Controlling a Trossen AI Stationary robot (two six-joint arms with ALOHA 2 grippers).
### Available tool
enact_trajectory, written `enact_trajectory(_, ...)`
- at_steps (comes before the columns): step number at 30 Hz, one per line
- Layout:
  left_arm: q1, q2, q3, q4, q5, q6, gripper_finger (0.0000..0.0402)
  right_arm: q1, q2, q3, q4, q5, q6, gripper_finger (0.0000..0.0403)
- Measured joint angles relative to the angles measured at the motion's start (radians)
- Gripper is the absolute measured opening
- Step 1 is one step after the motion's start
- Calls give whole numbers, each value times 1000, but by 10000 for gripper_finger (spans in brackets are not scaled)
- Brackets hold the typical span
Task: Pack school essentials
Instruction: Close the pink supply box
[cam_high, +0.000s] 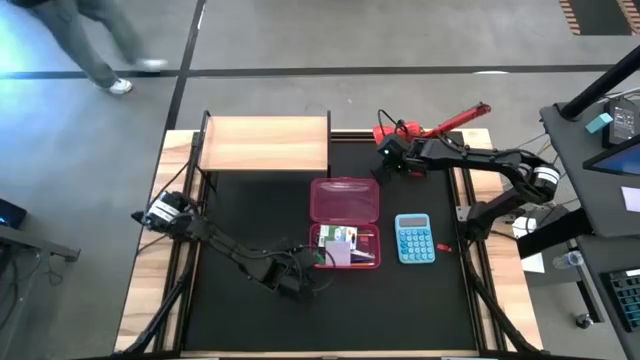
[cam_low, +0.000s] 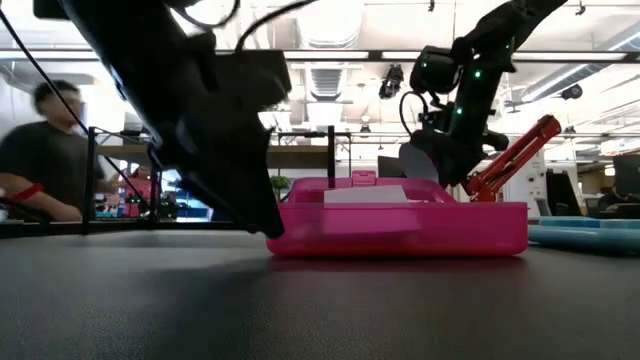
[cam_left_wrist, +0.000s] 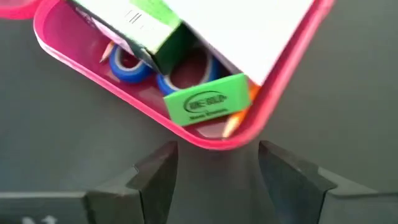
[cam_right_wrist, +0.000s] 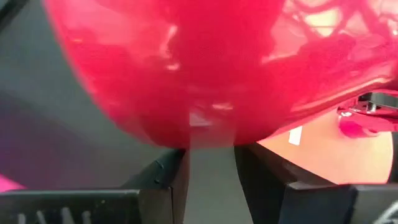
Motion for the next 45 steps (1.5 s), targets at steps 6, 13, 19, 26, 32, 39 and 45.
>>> enact_trajectory(6,14,25,0,4,3,-7,208,-24,34,0,14,2,-37,105)
enact_trajectory(13,27,25,0,4,4,0,208,-45,71,2,29,-47,-38,95)
enact_trajectory(19,33,25,0,10,5,1,208,-32,76,2,46,-144,-37,85)
enact_trajectory(26,44,25,0,12,6,1,208,-7,76,2,47,-217,-37,79)
enact_trajectory(32,57,25,0,13,3,1,208,44,77,1,54,-251,-30,80)
enact_trajectory(39,57,25,0,13,20,0,208,90,74,1,54,-255,14,71)
enact_trajectory(45,56,25,1,11,35,0,208,123,45,1,54,-284,42,68)
